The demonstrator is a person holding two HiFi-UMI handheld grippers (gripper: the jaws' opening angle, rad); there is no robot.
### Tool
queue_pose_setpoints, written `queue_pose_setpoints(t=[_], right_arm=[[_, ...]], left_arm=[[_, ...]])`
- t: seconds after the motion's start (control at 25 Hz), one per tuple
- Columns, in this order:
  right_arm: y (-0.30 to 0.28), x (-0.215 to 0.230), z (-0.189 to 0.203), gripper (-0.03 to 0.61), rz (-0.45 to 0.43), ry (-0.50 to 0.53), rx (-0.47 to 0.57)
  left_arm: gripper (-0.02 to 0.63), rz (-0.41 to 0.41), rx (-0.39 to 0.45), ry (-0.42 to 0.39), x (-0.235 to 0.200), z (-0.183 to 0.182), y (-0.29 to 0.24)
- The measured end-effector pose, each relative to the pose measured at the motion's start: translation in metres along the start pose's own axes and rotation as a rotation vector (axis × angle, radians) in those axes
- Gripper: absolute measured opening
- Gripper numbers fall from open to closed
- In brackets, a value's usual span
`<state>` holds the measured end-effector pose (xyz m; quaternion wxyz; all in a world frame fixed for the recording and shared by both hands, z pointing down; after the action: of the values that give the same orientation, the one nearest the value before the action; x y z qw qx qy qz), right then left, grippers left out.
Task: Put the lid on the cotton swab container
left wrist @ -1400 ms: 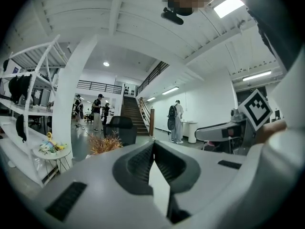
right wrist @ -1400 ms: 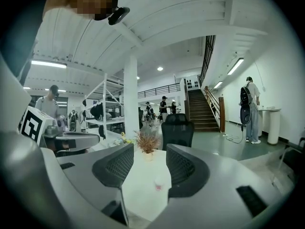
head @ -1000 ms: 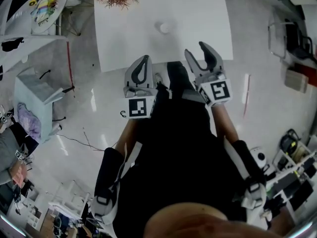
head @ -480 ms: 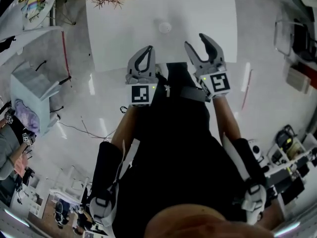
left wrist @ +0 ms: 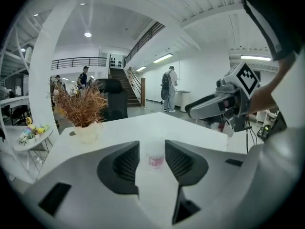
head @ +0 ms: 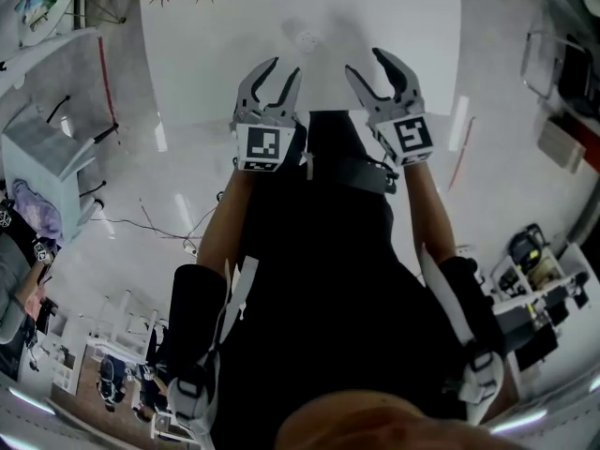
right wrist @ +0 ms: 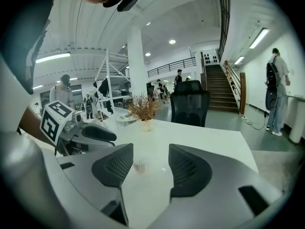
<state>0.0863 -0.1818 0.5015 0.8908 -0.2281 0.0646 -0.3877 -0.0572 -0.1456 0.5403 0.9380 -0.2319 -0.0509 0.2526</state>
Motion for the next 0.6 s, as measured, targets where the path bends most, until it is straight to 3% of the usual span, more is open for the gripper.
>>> queue_pose_setpoints(t=[0.36, 0.6], right_arm=[[-0.024, 0.008, 0.041, 0.229, -0.076, -0.015, -0.059], [-0.034, 0.014, 0.057, 0.242, -0.117, 0.047, -0.092]], left_arm=[[0.253, 0.09, -0.125, -0.044, 0.006, 0.047, -0.052], [0.265, 0.13, -0.182, -0.101, 0.002, 0.061, -0.078]])
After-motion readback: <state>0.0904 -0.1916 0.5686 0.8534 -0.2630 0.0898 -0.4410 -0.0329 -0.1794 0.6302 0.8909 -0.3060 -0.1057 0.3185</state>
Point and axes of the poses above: the fingertips, and each gripper's own axes: y backward along the fingers, x to its right, z out of its underside, the point moved 3 cm from there along y, backward along the fingers, and after that the axes turned 3 degrees about z, right-handed, at the moved point
